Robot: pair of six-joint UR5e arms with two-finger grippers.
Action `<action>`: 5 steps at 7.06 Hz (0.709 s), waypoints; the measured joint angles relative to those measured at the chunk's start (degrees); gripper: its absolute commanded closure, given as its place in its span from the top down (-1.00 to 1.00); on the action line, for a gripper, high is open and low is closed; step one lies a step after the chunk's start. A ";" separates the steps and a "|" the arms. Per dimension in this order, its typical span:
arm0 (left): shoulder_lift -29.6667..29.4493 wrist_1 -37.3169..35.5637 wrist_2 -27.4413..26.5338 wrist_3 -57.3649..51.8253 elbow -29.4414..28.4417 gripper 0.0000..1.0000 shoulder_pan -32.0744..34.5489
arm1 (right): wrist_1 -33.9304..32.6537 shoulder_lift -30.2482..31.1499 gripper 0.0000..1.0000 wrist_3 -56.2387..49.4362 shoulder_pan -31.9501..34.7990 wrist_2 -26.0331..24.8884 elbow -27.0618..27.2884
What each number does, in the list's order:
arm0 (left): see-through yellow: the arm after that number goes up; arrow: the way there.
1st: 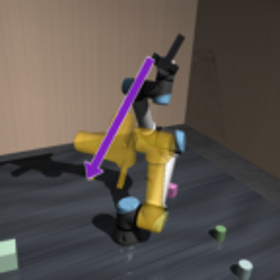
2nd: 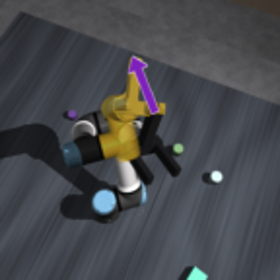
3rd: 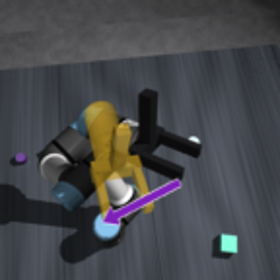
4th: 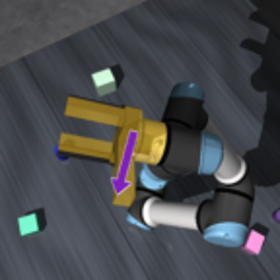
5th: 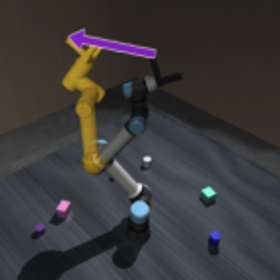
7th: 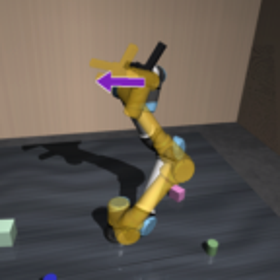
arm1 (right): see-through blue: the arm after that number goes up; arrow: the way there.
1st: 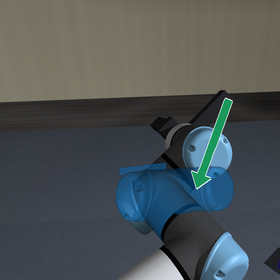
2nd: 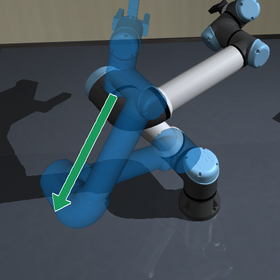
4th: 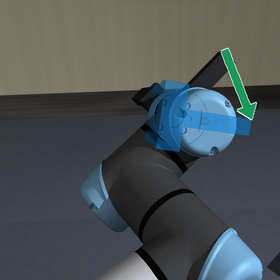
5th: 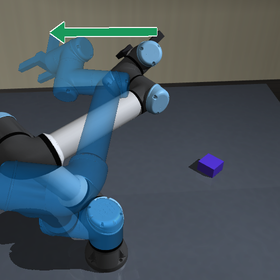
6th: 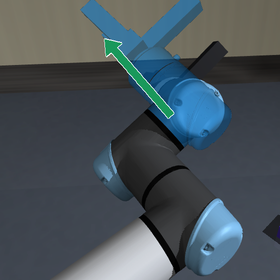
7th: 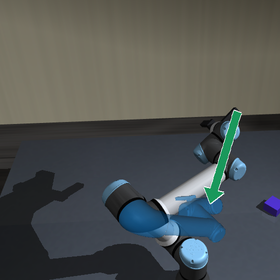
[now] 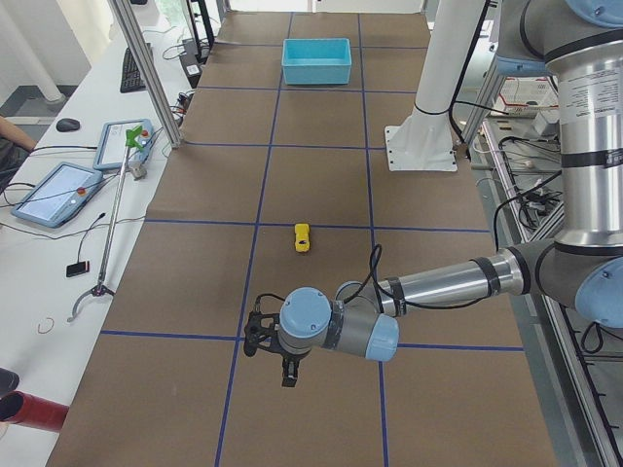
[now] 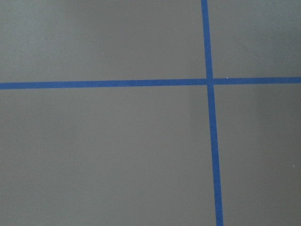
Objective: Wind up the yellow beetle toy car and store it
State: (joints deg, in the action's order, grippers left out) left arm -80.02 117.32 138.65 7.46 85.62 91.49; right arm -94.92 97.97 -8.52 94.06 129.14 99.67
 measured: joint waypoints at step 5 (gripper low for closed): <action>-0.04 -0.16 -4.44 2.09 4.07 1.00 -4.86 | 0.00 0.28 0.99 0.00 0.07 0.10 0.08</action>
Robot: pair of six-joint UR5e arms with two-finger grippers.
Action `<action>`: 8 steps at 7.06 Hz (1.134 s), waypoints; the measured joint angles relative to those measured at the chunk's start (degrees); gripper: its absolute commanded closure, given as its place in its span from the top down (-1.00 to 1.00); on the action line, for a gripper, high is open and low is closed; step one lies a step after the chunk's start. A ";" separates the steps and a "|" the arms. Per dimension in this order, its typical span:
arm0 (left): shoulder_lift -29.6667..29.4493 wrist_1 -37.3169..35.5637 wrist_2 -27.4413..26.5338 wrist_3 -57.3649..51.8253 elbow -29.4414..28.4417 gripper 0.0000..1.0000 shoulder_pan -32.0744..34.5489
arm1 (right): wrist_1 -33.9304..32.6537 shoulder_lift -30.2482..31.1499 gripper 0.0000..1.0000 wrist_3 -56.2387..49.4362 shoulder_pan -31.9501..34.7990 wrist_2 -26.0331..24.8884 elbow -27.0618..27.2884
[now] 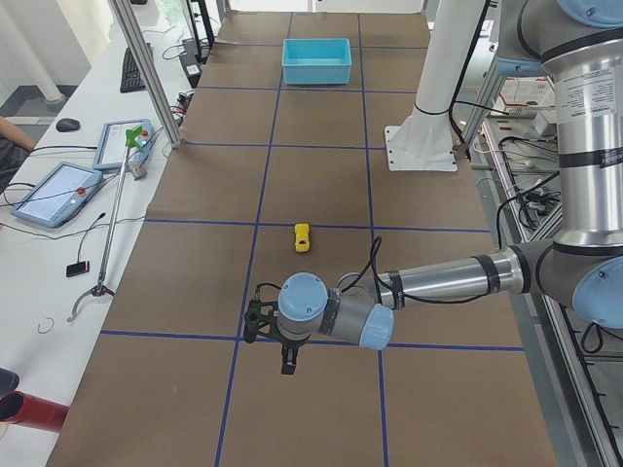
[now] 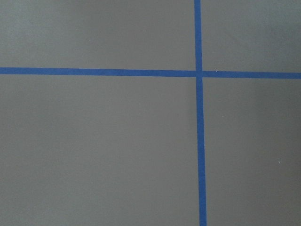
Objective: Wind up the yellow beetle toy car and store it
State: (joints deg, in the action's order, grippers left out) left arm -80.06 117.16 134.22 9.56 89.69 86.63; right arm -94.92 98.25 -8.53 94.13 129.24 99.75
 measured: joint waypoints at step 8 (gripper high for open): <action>-7.16 -3.82 -5.14 -3.81 20.10 1.00 -29.39 | 0.02 0.01 0.99 -0.02 0.00 0.10 -0.08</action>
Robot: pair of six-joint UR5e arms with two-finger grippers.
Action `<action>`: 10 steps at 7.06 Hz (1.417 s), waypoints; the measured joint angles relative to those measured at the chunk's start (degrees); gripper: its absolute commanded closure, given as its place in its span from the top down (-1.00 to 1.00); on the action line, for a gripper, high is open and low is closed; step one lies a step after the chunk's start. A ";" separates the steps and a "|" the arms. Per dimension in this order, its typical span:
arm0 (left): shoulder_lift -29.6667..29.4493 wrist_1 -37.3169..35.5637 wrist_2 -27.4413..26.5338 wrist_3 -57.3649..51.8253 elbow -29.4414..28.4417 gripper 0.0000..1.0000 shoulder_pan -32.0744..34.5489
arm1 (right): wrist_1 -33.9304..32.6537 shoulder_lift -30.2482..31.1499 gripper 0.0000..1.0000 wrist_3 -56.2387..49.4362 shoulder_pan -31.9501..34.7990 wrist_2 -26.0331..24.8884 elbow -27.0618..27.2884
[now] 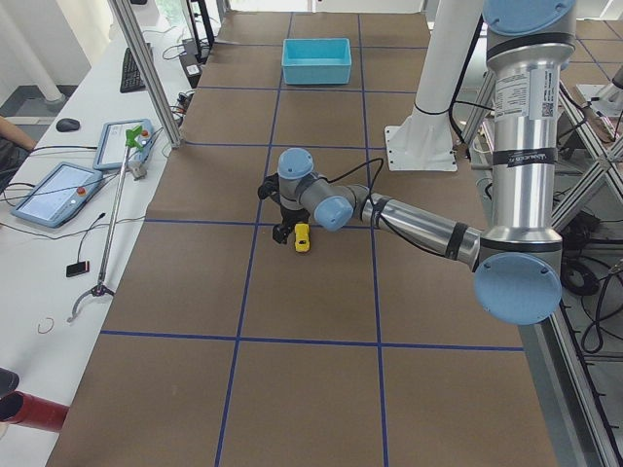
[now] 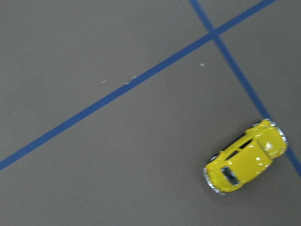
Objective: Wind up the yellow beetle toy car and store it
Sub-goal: 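Lower the left gripper onto the yellow beetle toy car, then press the left gripper down on the car's roof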
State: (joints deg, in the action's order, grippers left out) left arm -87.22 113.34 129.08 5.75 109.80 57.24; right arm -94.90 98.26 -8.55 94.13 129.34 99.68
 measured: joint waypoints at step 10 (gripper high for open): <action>-6.12 6.44 -2.45 -37.45 -6.95 1.00 -6.26 | 0.01 0.16 0.99 -0.10 0.00 -0.06 2.72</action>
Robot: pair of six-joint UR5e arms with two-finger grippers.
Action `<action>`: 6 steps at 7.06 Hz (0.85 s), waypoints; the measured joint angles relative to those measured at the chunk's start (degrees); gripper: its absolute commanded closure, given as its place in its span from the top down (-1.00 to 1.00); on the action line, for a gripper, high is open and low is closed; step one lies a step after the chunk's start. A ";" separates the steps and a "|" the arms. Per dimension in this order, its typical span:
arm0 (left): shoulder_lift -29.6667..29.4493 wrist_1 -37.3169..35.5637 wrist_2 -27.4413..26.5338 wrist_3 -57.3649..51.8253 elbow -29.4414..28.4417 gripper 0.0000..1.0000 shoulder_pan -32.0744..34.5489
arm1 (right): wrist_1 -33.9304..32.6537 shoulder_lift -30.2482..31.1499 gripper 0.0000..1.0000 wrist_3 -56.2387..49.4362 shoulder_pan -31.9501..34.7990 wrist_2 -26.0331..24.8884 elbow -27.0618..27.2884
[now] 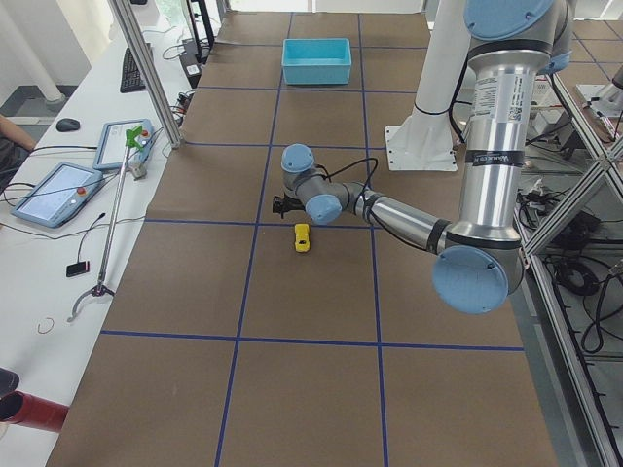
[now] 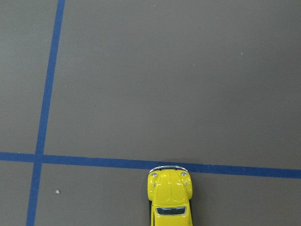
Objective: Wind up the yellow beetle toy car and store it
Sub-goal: 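Press the left gripper down on the car's roof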
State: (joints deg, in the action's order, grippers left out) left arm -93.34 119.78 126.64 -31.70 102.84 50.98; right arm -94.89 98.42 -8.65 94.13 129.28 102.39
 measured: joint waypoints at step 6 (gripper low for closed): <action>-1.68 0.09 -0.24 -0.54 -6.07 1.00 -0.78 | -0.03 0.17 0.99 -0.04 0.00 -0.11 0.06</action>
State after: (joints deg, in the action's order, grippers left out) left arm -95.02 119.87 126.40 -32.24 96.77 50.20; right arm -94.92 98.59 -8.69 94.13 129.17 102.45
